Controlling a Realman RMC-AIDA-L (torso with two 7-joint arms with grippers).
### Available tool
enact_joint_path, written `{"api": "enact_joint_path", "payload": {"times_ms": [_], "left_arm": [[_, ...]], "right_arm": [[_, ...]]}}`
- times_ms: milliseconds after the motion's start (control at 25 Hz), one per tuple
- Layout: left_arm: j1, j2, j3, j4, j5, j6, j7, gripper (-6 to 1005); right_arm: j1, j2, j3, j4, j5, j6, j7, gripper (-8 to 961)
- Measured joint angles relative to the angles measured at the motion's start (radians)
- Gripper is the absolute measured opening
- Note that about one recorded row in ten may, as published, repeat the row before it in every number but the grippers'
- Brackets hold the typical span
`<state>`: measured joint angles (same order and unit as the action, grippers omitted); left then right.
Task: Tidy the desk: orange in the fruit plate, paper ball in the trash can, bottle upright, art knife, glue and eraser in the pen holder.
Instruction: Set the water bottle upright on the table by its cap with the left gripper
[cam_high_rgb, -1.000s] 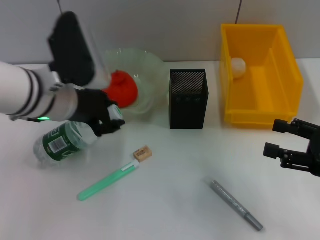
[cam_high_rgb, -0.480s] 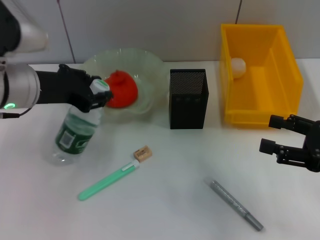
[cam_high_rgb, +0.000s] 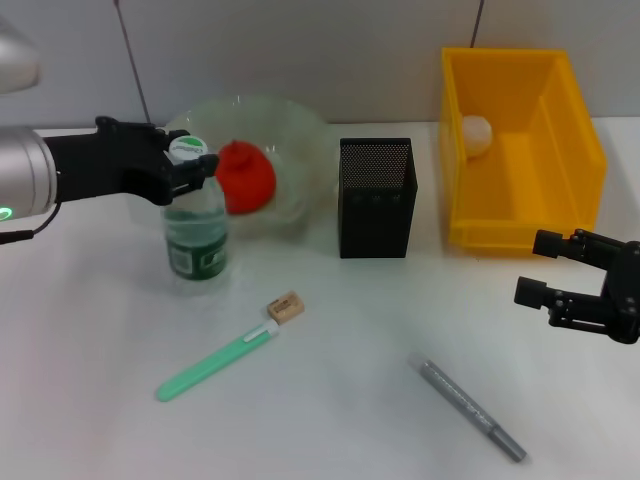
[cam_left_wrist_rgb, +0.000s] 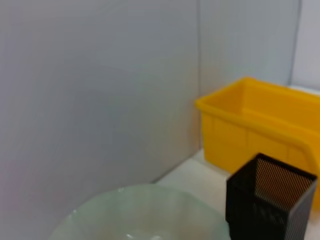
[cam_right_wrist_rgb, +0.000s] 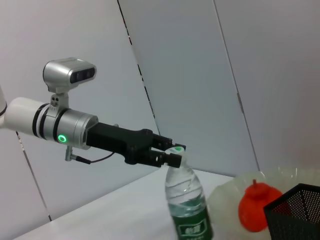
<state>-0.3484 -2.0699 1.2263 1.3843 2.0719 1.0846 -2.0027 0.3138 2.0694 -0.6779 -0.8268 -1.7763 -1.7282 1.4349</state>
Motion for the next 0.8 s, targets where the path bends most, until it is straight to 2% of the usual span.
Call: {"api": "enact_joint_path", "payload": {"times_ms": [400,800], "left_arm": [[0.055,0.000,-0.001,-0.058,-0.162,-0.068,0.093,505],[0.087,0.001,-0.029,-0.092,-0.234,-0.075,0.161,522]], "right_arm": [[0.001,-0.002,0.000,0.011,0.000,0.001,-0.004,830],[0.002,-0.003,-0.004,0.014,0.000,0.001,-0.005,830]]}}
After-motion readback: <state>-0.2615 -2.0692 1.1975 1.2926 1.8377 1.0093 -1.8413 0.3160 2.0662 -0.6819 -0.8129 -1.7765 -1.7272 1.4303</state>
